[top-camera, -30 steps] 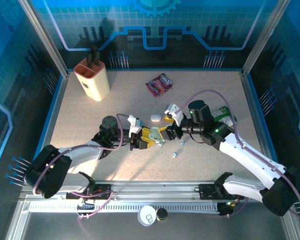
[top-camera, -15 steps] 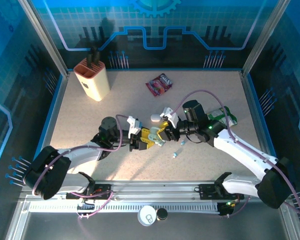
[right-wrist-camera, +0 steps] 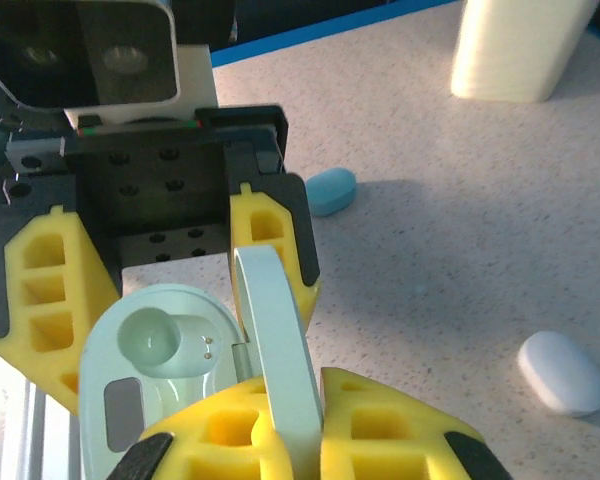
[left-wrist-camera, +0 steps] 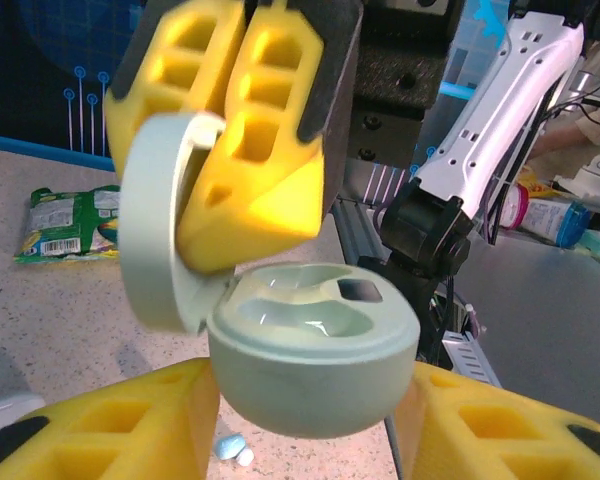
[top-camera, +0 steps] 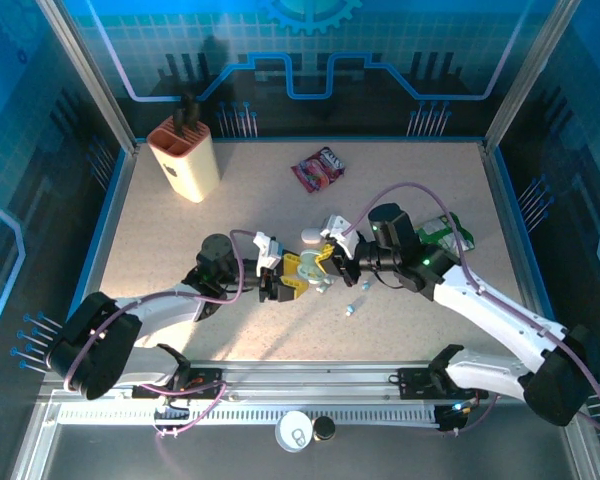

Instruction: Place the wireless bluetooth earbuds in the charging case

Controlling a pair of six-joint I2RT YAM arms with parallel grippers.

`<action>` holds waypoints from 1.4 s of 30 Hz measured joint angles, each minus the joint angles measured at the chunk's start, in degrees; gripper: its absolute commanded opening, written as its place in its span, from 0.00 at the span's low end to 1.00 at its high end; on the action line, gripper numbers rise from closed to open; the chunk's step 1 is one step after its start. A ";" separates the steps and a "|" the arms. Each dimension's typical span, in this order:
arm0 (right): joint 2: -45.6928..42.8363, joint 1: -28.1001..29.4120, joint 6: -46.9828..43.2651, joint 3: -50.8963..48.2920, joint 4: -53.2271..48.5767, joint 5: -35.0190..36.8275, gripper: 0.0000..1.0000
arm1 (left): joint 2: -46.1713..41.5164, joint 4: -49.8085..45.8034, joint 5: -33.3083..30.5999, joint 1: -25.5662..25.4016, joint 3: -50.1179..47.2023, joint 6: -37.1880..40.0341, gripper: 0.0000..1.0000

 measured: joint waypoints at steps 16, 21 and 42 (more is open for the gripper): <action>0.02 1.46 -1.55 -1.33 1.09 1.86 0.00 | 0.00 0.28 -1.09 0.00 0.00 -0.17 0.62; 0.61 1.62 -1.73 -1.31 0.85 1.88 0.00 | 0.00 0.26 -1.09 0.00 0.00 -0.24 0.58; 1.01 1.57 -1.73 -1.14 1.36 2.14 0.00 | 0.76 0.33 -0.59 -0.02 0.00 -1.11 0.44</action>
